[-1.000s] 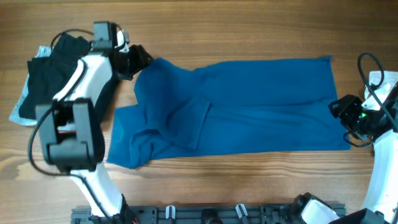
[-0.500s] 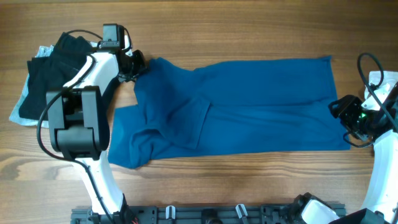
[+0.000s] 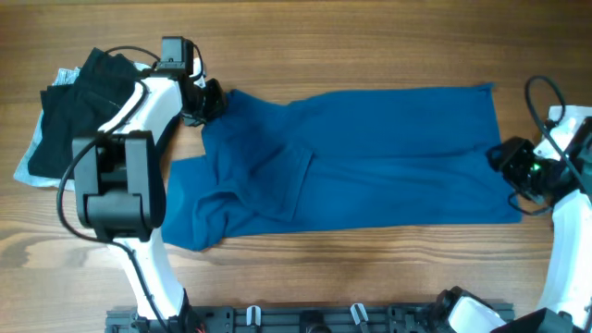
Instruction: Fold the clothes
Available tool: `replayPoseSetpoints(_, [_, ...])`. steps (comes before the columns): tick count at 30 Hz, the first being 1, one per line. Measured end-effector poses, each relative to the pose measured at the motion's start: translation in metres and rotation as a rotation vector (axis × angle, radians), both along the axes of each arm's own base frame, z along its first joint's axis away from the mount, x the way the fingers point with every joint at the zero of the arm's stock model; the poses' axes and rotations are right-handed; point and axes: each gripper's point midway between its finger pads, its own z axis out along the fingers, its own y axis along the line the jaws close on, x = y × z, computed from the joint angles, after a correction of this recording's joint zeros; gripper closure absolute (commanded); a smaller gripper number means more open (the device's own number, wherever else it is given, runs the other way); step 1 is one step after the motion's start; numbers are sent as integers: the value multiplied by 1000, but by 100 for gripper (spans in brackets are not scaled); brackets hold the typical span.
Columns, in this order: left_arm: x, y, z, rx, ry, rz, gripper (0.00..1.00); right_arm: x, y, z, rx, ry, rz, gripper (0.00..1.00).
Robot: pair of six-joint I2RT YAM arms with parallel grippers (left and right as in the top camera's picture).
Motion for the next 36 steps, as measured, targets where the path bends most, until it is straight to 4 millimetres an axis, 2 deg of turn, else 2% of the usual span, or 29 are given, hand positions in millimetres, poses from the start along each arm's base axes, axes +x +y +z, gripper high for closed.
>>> replayPoseSetpoints(2, [2, 0, 18, -2, -33, 1, 96, 22, -2, 3, -11, -22, 33, 24])
replayPoseSetpoints(4, [1, 0, 28, -6, -44, 3, 96, 53, -12, 9, -18, -57, 52, 23])
replayPoseSetpoints(6, [0, 0, 29, -8, -43, 6, 96, 95, -29, 10, -39, -105, 66, 22])
replayPoseSetpoints(8, [-1, 0, 28, -8, -38, 7, 96, 127, -44, -5, -48, -126, 70, 23])
replayPoseSetpoints(11, [-3, 0, 28, -8, -28, 8, 96, 161, -62, -38, -60, -151, 67, 25])
replayPoseSetpoints(12, [-4, 0, 27, -9, -25, 10, 96, 170, -66, -59, -56, -144, 66, 27])
replayPoseSetpoints(16, [-5, 0, 27, -8, -17, 10, 96, 193, -71, -99, -61, -172, 64, 28])
replayPoseSetpoints(19, [-5, 0, 27, -8, -17, 10, 96, 208, -65, -121, -71, -192, 81, 28])
replayPoseSetpoints(21, [-6, 0, 27, -8, -17, 10, 96, 218, -59, -124, -89, -211, 97, 33])
replayPoseSetpoints(22, [-6, 0, 27, -8, -17, 9, 96, 221, -56, -126, -103, -209, 100, 40])
replayPoseSetpoints(24, [-6, 0, 27, -8, -15, 10, 96, 224, -54, -128, -139, -190, 94, 62])
replayPoseSetpoints(28, [-6, 0, 26, -8, -14, 9, 96, 218, -59, -136, -189, -124, 56, 95])
replayPoseSetpoints(33, [-9, 0, 25, -7, 0, 10, 96, 208, -64, -140, -186, -58, 10, 96])
replayPoseSetpoints(36, [-9, 0, 25, -7, 0, 10, 96, 193, -67, -138, -175, -1, -27, 96])
